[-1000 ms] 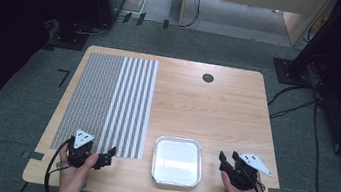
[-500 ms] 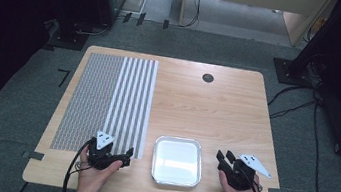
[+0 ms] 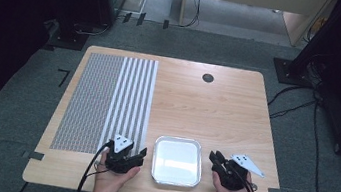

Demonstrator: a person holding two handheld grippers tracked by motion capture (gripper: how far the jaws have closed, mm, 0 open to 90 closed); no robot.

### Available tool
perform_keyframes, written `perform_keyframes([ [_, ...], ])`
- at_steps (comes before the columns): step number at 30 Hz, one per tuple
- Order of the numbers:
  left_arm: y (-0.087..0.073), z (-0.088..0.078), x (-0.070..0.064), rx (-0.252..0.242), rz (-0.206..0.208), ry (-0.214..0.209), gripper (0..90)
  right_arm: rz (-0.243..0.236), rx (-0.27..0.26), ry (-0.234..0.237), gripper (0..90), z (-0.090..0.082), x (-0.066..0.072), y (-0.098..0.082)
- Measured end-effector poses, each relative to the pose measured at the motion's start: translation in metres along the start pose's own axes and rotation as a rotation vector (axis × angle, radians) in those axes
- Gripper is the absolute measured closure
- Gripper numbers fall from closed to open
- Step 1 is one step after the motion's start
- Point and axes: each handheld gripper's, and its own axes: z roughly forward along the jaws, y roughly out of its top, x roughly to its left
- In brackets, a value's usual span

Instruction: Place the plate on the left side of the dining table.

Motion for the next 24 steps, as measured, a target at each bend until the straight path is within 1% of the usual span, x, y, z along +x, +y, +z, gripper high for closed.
perform_keyframes([
  [1, 0.0, 0.001, -0.003, 0.001, 0.003, -0.001, 47.7, 0.002, 0.006, 0.006, 75.4, 0.0, 0.001, 0.0],
  [2, 0.001, 0.004, -0.008, 0.0, 0.01, -0.003, 50.6, 0.007, 0.01, 0.017, 77.3, 0.001, 0.003, -0.001],
  [3, 0.001, 0.004, -0.008, 0.0, 0.01, -0.003, 51.4, 0.007, 0.01, 0.017, 77.3, 0.001, 0.003, -0.001],
  [4, 0.001, 0.005, -0.011, 0.002, 0.018, -0.007, 51.4, 0.007, 0.012, 0.021, 78.0, 0.001, 0.004, -0.001],
  [6, 0.002, 0.008, -0.018, 0.0, 0.033, -0.014, 54.2, 0.013, 0.022, 0.03, 80.1, 0.002, 0.005, -0.002],
  [9, 0.003, 0.009, -0.023, -0.009, 0.053, -0.007, 59.8, 0.032, 0.036, 0.05, 82.5, 0.004, 0.008, -0.003],
  [10, 0.003, 0.01, -0.025, -0.009, 0.057, -0.012, 62.0, 0.036, 0.041, 0.058, 83.0, 0.004, 0.008, -0.003],
  [11, 0.003, 0.011, -0.026, -0.009, 0.063, -0.007, 65.9, 0.045, 0.047, 0.069, 84.0, 0.005, 0.009, -0.003],
  [13, 0.002, 0.012, -0.026, -0.01, 0.062, -0.01, 69.2, 0.054, 0.057, 0.077, 85.5, 0.006, 0.011, -0.004],
  [14, 0.002, 0.012, -0.027, -0.012, 0.061, -0.015, 71.6, 0.065, 0.071, 0.087, 86.3, 0.007, 0.012, -0.005],
  [15, 0.002, 0.011, -0.026, -0.016, 0.062, -0.018, 71.6, 0.065, 0.071, 0.087, 86.3, 0.007, 0.012, -0.005],
  [17, 0.002, 0.008, -0.026, -0.035, 0.044, -0.043, 71.0, 0.088, 0.085, 0.119, 87.1, 0.009, 0.013, -0.006],
  [19, 0.003, 0.004, -0.027, -0.052, 0.039, -0.046, 70.9, 0.087, 0.094, 0.116, 87.9, 0.011, 0.013, -0.006],
  [20, 0.003, 0.003, -0.029, -0.057, 0.045, -0.048, 70.9, 0.087, 0.097, 0.111, 87.9, 0.011, 0.013, -0.006],
  [22, 0.002, 0.004, -0.032, -0.049, 0.063, -0.052, 71.3, 0.091, 0.101, 0.1, 88.5, 0.012, 0.013, -0.007],
  [24, 0.0, 0.006, -0.034, -0.036, 0.072, -0.052, 71.9, 0.1, 0.108, 0.106, 89.0, 0.013, 0.013, -0.007],
])
